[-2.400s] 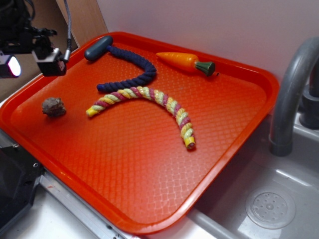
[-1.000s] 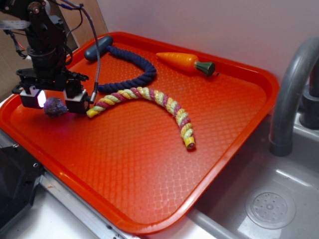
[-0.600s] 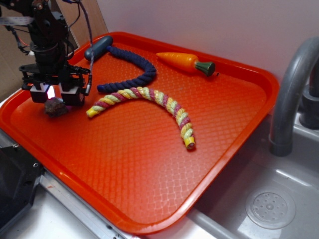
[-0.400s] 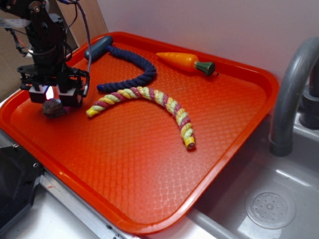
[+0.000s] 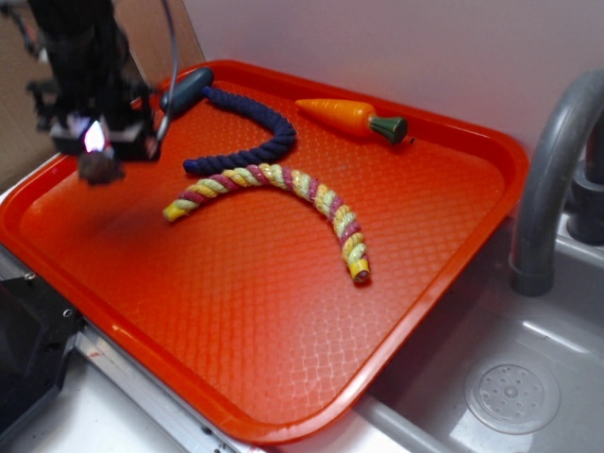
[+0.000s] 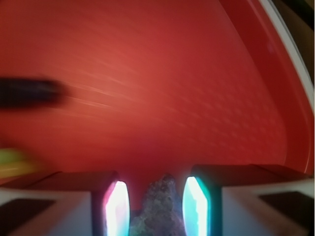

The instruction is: Grab the rock.

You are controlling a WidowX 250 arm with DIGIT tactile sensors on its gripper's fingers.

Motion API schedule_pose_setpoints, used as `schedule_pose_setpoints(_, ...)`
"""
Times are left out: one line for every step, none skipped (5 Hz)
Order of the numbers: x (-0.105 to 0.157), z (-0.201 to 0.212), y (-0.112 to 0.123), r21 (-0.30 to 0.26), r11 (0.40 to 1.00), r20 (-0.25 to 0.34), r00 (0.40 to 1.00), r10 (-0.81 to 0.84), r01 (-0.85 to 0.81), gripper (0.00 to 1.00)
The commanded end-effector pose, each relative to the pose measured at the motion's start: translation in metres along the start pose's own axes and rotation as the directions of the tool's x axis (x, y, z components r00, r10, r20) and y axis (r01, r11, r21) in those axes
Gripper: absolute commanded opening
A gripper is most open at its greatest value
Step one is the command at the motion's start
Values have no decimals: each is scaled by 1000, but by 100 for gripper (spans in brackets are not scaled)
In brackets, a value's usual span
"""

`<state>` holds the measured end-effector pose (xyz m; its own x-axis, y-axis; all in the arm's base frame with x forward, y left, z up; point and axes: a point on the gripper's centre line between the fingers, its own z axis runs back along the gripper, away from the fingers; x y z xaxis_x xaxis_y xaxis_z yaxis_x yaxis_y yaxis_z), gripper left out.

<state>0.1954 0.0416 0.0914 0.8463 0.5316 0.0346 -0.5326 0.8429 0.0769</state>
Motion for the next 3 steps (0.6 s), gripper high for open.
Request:
schedule_pose_setpoints(-35, 120, -45, -197, 879, 214, 894, -394, 434, 0)
schedule_pose_setpoints(-55, 161, -50, -274, 826, 271, 864, -425, 493, 0)
schedule_pose_setpoints(-42, 151, -50, -326, 810, 157, 873, -462, 487, 0)
